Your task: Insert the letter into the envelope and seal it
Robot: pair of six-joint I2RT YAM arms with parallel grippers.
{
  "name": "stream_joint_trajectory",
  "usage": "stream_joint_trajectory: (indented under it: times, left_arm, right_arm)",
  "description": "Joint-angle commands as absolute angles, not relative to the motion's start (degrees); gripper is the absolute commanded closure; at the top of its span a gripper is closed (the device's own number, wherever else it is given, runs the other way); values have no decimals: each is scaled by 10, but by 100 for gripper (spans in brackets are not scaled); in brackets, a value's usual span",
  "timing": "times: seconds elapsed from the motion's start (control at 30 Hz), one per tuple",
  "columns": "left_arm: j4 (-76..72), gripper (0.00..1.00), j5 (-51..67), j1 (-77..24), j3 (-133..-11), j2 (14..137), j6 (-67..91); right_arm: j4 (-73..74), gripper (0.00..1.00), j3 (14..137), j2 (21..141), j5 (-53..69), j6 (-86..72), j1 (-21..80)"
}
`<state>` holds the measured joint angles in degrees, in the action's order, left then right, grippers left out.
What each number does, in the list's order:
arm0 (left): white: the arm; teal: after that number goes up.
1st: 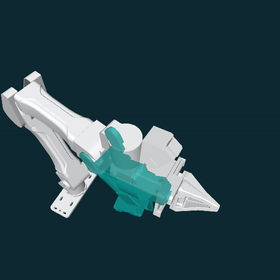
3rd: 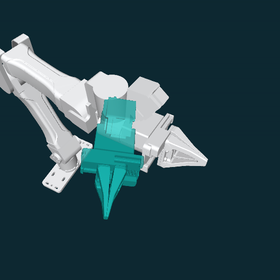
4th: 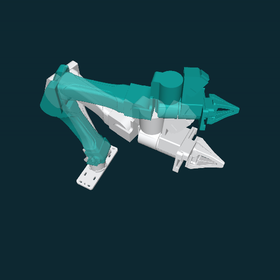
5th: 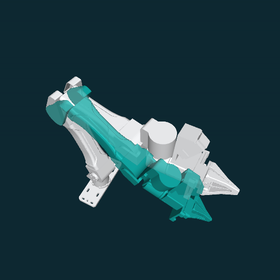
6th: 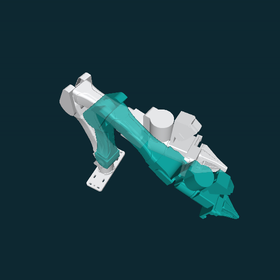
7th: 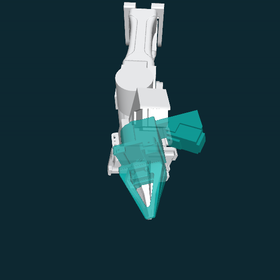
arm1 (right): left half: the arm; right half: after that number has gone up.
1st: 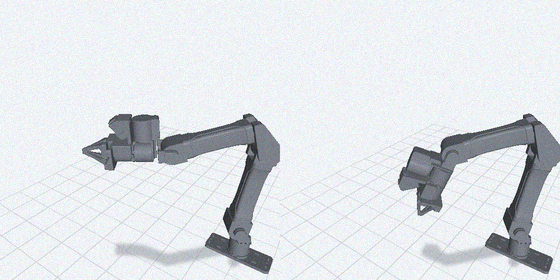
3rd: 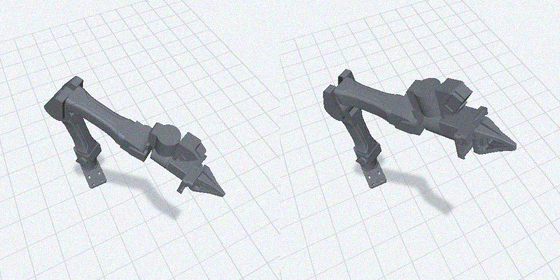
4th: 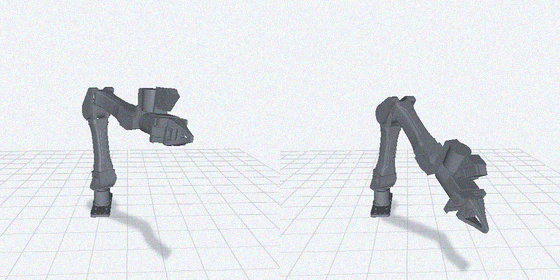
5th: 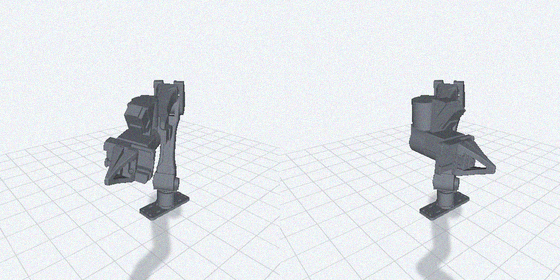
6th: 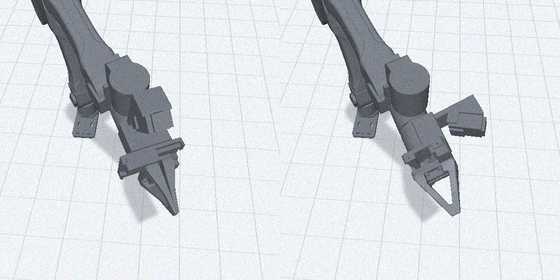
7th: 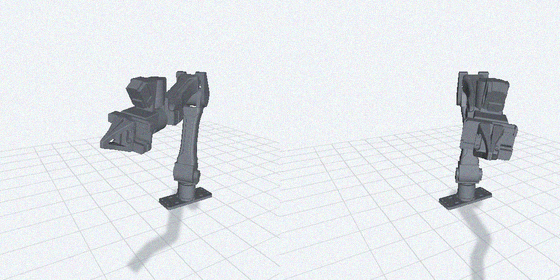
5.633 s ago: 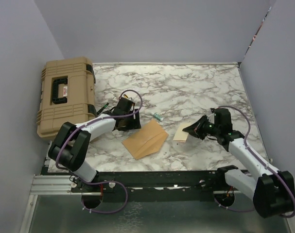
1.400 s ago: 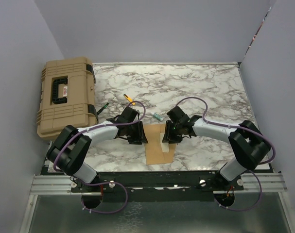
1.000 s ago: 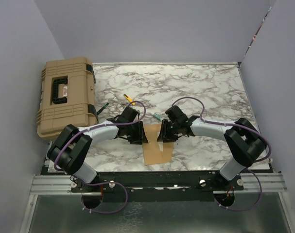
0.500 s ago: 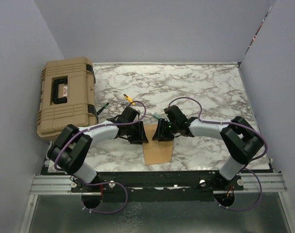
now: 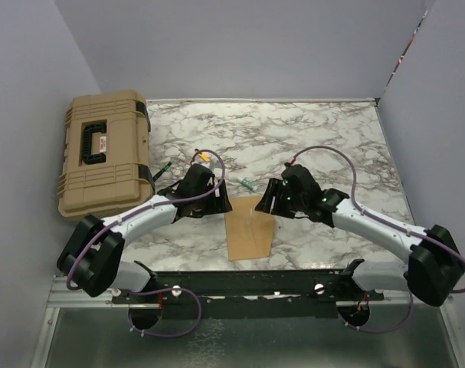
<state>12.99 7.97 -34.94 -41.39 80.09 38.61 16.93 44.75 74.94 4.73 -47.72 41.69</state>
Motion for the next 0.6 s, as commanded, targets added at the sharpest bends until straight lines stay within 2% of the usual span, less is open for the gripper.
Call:
stream_joint_trajectory:
  times: [0.0, 0.03, 0.23, 0.57]
  left_arm:
    - [138, 6, -40, -348, -425, 738, 345]
    - [143, 2, -56, -348, -431, 726, 339]
    - [150, 1, -80, -341, -477, 698, 285]
    - [177, 1, -110, -331, -519, 672, 305]
  right_arm:
    - [296, 34, 429, 675, -92, -516, 420]
    - [306, 31, 428, 663, -103, -520, 419]
    - [310, 24, 482, 691, -117, -437, 416]
    - [241, 25, 665, 943, -117, -222, 404]
